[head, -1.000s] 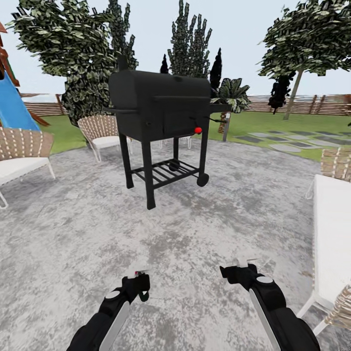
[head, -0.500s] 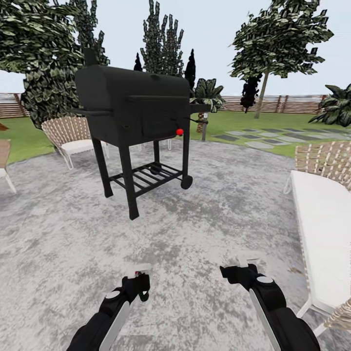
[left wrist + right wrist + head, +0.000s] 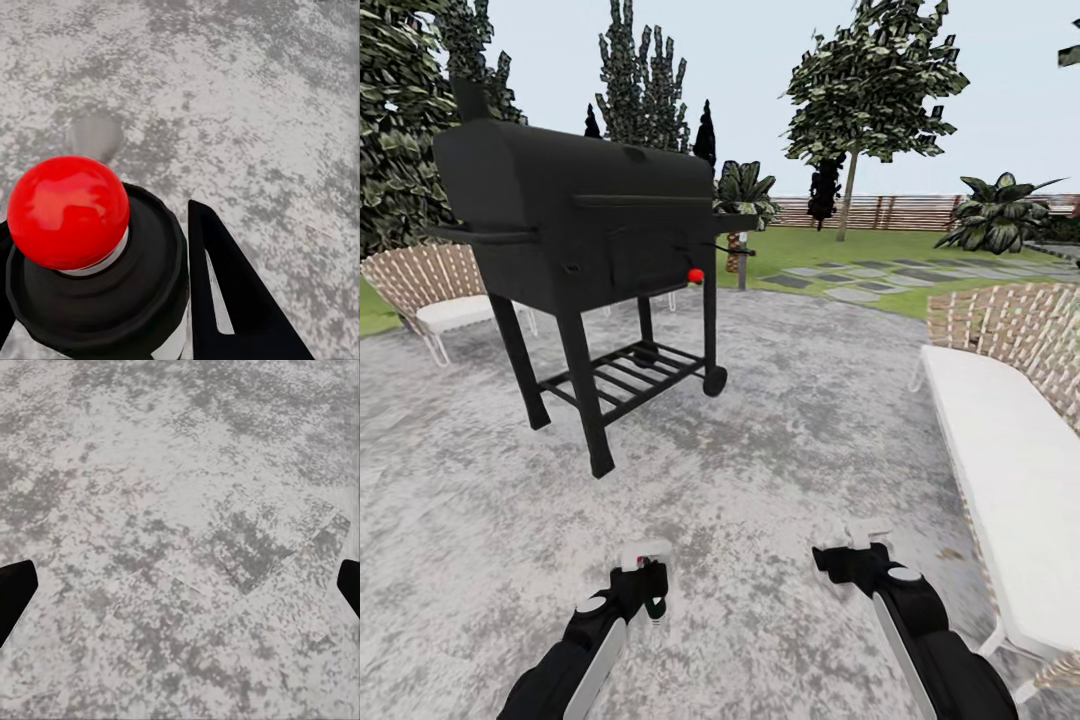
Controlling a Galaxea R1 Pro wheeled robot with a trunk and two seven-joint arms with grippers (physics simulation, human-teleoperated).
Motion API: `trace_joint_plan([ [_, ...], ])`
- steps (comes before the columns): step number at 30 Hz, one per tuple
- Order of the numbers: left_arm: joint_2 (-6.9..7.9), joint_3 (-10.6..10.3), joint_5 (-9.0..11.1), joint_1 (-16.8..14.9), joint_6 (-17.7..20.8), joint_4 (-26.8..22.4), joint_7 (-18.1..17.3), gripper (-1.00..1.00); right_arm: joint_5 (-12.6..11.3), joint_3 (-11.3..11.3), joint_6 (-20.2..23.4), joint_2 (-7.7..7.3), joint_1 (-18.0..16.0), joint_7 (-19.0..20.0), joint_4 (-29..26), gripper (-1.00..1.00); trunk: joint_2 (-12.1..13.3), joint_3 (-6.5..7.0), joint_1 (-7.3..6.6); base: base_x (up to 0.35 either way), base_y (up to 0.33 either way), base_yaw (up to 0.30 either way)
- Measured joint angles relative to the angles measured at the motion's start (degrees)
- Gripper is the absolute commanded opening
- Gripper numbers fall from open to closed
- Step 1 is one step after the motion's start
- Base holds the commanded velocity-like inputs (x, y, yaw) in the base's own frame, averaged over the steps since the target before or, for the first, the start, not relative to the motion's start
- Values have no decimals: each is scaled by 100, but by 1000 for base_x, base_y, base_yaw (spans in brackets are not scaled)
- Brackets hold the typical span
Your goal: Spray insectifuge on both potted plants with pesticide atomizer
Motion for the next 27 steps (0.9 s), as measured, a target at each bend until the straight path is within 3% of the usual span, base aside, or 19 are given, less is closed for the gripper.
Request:
trace_joint_plan([
  [9, -6, -6, -7, 0, -6, 2, 0, -100, 0, -36, -15, 0, -4, -16, -30, 100, 0, 0, 0, 292, 148, -41],
  [27, -6, -6, 2, -2, -207, 36, -39, -100, 1, -38, -19, 0, -5, -26, -30, 100, 0, 0, 0, 306, 98, -280],
])
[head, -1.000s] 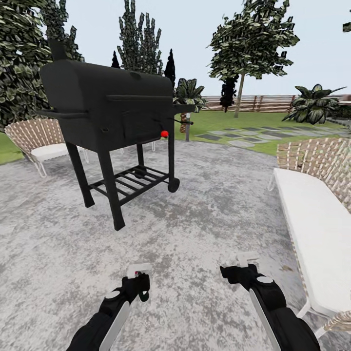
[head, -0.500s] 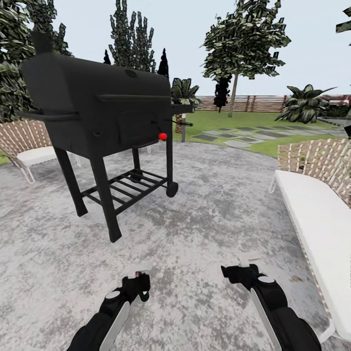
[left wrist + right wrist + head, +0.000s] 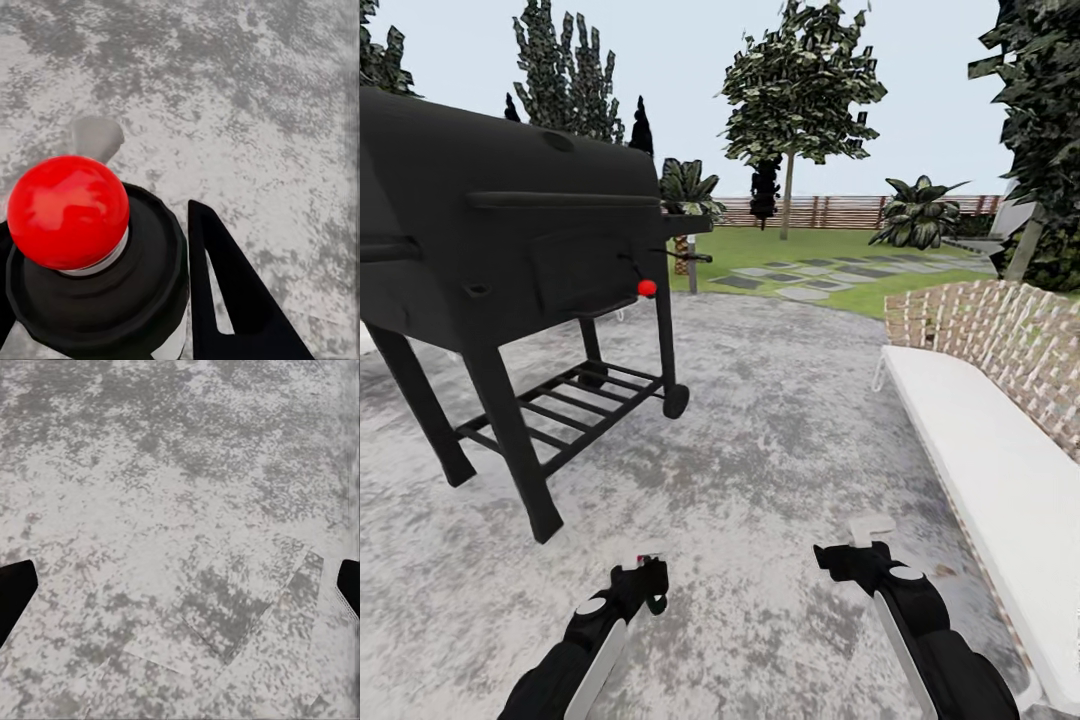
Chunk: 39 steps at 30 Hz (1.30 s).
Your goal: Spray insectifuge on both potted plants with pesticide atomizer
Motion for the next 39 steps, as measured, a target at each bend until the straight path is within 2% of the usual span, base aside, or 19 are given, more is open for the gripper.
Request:
trace_joint_plan([
  [7, 0, 8, 26, 2, -11, 2, -149, -100, 1, 1, -1, 0, -2, 0, -1, 100, 0, 0, 0, 311, 84, -242],
  [12, 3, 2, 27, 1, -10, 27, -271, -100, 1, 0, -6, -1, -1, 0, 7, 100, 0, 0, 0, 311, 79, -19],
  [29, 0, 0, 0, 2, -18, 62, -287, -100, 1, 0, -15, 0, 5, 0, -10, 100, 0, 0, 0, 315, 40, -3],
  [34, 0, 0, 8, -4, -16, 115, -455, -100, 1, 0, -10, 0, 5, 0, -9, 100, 0, 0, 0, 319, 111, -1],
  [39, 0, 0, 9, -7, -15, 124, -470, -100, 1, 0, -8, 0, 3, 0, -9, 100, 0, 0, 0, 315, 134, -186],
])
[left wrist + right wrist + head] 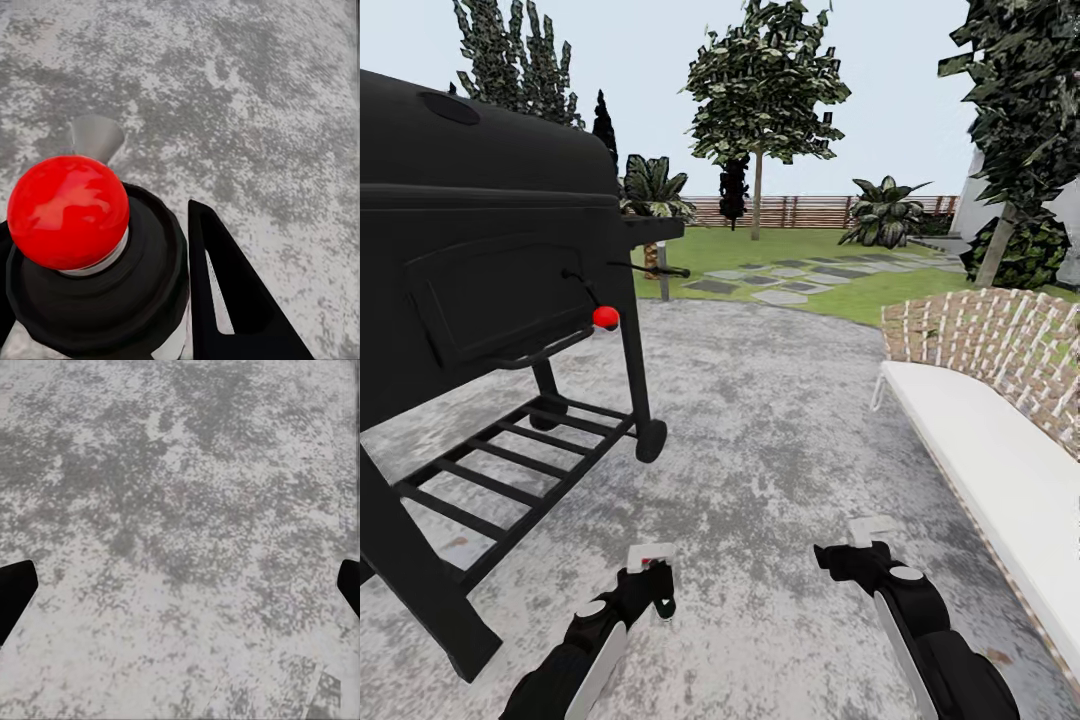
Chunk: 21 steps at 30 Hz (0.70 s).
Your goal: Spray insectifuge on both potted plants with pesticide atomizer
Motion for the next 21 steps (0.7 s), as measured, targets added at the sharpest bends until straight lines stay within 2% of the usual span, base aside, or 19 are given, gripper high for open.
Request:
trace_joint_plan([
  [16, -52, 0, 10, 0, 5, 12, -26, -100, 0, 0, 0, 0, 1, -9, 0, 100, 0, 0, 0, 320, 16, -291],
  [21, -53, 0, 8, -1, 0, 33, -27, -100, 0, 0, 0, 0, 0, -9, -1, 100, 0, 0, 0, 321, 0, -81],
])
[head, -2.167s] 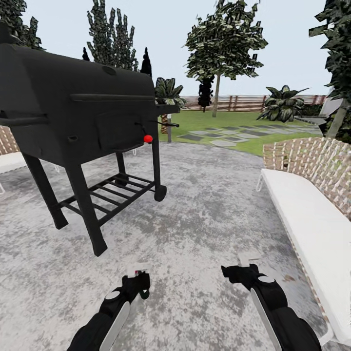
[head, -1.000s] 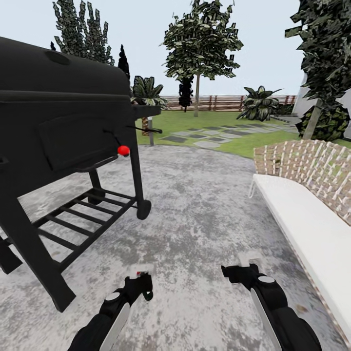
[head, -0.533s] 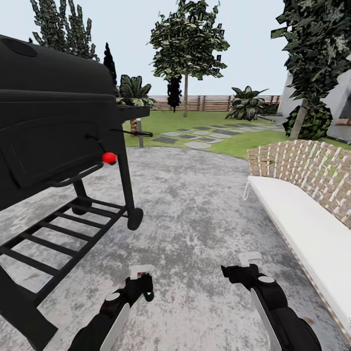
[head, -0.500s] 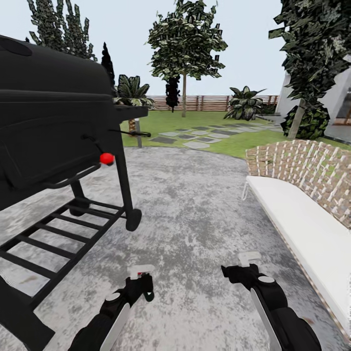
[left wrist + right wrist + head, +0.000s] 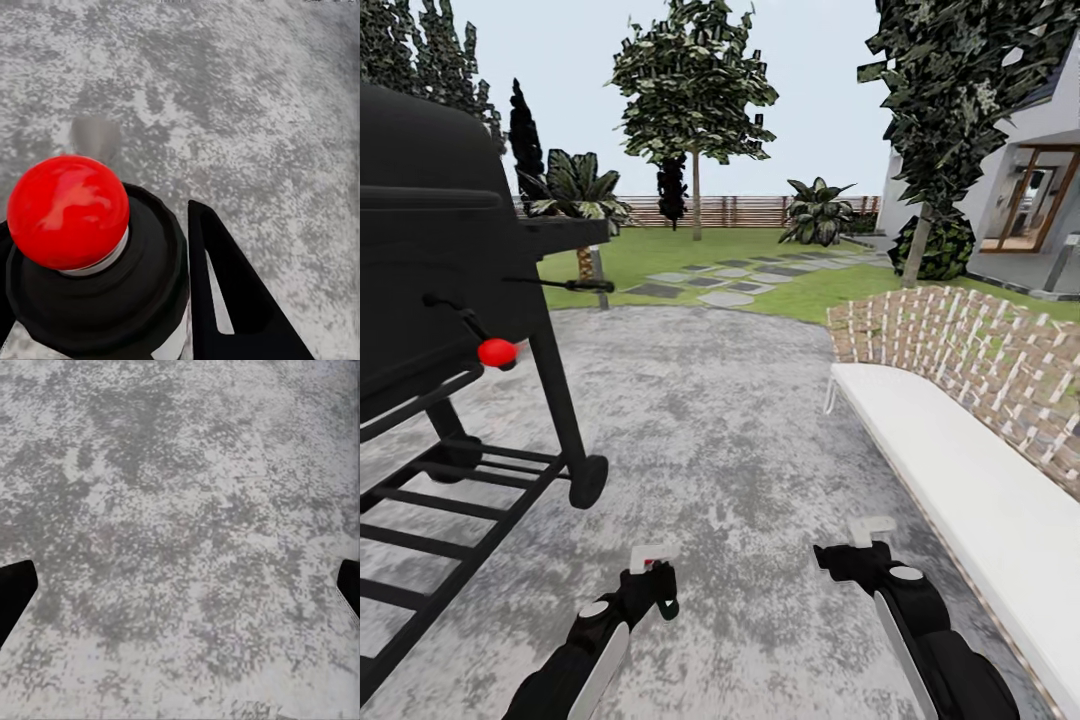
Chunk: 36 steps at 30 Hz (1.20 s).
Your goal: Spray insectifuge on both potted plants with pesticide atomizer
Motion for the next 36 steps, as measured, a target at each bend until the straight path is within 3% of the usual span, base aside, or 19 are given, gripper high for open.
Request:
trace_joint_plan([
  [12, -22, 0, 3, -7, -127, -8, 62, -100, 0, 0, 0, 0, 2, 0, 0, 100, 0, 0, 0, 321, 0, -1],
  [16, -35, 4, -38, -217, -197, 17, 92, -100, 0, 8, 12, 0, 1, 6, -8, 100, 0, 0, 0, 321, 0, 0],
  [21, -24, -6, -85, -269, -589, 132, 103, -100, 3, 18, 32, 0, 2, 9, -17, 100, 0, 0, 0, 321, 0, 0],
  [24, -3, -80, -170, -210, -1028, -286, 296, -100, 7, 30, 28, 0, 2, 9, -18, 100, 0, 0, 0, 321, 0, 0],
  [26, 43, -379, -346, 75, -1222, -957, 683, -100, 16, 19, 27, 0, 2, 9, -18, 100, 0, 0, 0, 322, 0, 0],
  [29, 83, -562, -411, 224, -1260, -1310, 803, -100, 17, 13, 26, 0, 2, 6, -18, 100, 0, 0, 0, 322, 0, 0],
  [33, 79, -626, -417, 261, -1248, -1410, 809, -100, 18, 13, 34, 0, 2, 8, -10, 100, 0, 0, 0, 322, 0, 0],
  [36, 55, -639, -381, 264, -972, -1544, 794, -100, 18, 11, 39, 0, 2, 9, -1, 100, 0, 0, 0, 322, 5, 0],
])
